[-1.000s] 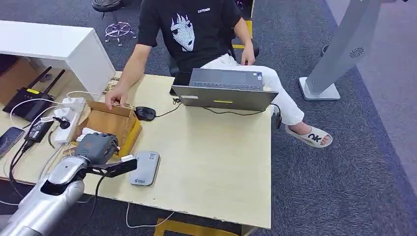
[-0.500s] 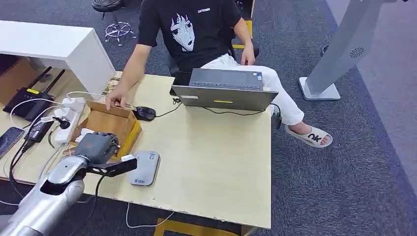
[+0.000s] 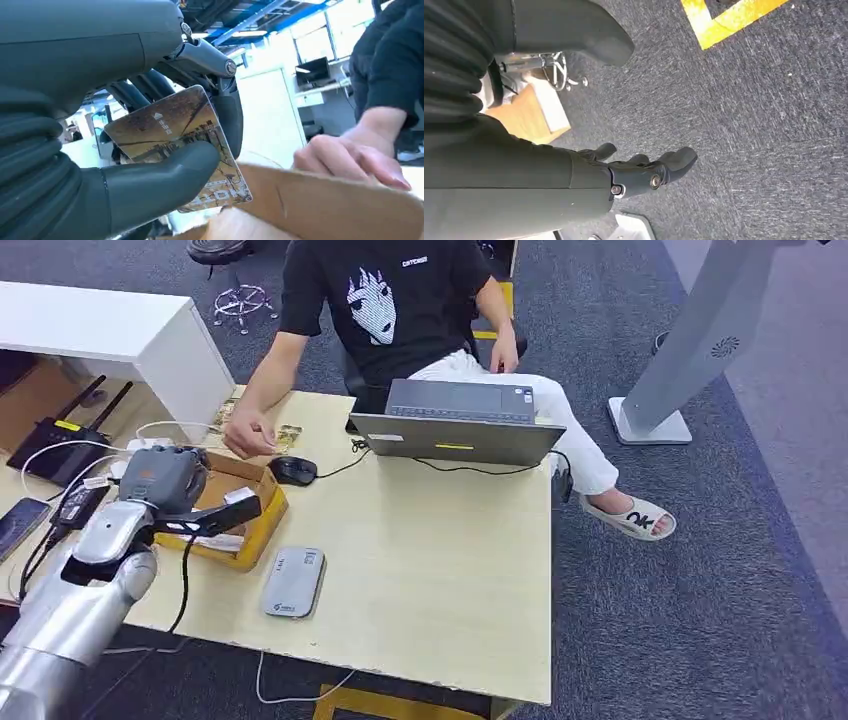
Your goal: Pass the card to the sensor for recognition and then transmit it.
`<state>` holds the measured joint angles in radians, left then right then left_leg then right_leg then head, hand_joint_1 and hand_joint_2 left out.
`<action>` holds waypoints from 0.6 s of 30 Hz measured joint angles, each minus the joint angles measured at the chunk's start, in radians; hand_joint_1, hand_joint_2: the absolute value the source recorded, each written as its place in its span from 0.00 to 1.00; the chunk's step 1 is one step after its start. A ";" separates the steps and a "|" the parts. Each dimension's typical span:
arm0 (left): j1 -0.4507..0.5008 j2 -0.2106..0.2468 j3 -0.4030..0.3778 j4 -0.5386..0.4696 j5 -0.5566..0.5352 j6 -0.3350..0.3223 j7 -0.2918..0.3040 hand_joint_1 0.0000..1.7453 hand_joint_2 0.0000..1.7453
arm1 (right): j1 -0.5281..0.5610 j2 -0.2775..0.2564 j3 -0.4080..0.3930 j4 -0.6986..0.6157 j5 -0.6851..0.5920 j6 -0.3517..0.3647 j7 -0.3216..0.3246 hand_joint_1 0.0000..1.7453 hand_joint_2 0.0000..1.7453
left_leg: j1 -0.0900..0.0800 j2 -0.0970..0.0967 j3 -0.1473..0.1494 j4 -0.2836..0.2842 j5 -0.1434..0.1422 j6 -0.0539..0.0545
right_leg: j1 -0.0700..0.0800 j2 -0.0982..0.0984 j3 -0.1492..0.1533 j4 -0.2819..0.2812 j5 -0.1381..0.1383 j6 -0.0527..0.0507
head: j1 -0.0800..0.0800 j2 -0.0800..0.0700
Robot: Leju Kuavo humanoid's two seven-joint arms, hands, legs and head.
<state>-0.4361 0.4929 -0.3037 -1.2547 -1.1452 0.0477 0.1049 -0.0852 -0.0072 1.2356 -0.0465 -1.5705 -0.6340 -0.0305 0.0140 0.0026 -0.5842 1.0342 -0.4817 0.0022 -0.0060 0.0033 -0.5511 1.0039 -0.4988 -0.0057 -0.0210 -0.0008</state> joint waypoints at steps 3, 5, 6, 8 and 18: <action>-0.006 -0.004 0.004 0.003 0.000 0.001 0.000 1.00 1.00 | 0.000 0.000 0.002 0.000 0.000 0.000 0.000 0.00 1.00 | 0.000 0.000 0.000 0.000 0.000 0.000 | 0.000 0.000 0.000 0.000 0.000 0.000 | 0.000 0.000; -0.008 -0.005 0.005 0.004 0.000 0.001 0.000 1.00 1.00 | 0.000 0.000 0.003 0.000 0.000 0.000 0.000 0.00 1.00 | 0.000 0.000 0.000 0.000 0.000 0.000 | 0.000 0.000 0.000 0.000 0.000 0.000 | 0.000 0.000; -0.011 -0.006 0.005 0.004 0.000 0.001 0.000 1.00 1.00 | 0.000 0.000 0.003 0.000 0.000 0.000 0.000 0.00 1.00 | 0.000 0.000 0.000 0.000 0.000 0.000 | 0.000 0.000 0.000 0.000 0.000 0.000 | 0.000 0.000; -0.025 -0.008 0.006 0.006 0.000 -0.001 0.000 1.00 1.00 | 0.000 0.000 0.003 0.000 0.000 0.000 0.000 0.00 1.00 | 0.000 0.000 0.000 0.000 0.000 0.000 | 0.000 0.000 -0.001 0.000 0.000 0.000 | 0.000 0.000; -0.224 -0.021 0.012 0.093 -0.007 -0.019 0.042 1.00 1.00 | -0.002 -0.003 0.021 0.000 0.000 -0.001 0.013 0.00 1.00 | 0.000 -0.001 0.000 0.000 0.001 -0.001 | 0.000 0.000 0.000 0.000 0.001 0.001 | 0.000 0.000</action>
<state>-0.6606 0.4723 -0.2918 -1.1614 -1.1521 0.0289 0.1472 -0.0872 -0.0103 1.2565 -0.0465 -1.5705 -0.6348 -0.0179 0.0141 0.0021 -0.5844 1.0342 -0.4807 0.0017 -0.0060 0.0031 -0.5514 1.0039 -0.4977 -0.0048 -0.0210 -0.0008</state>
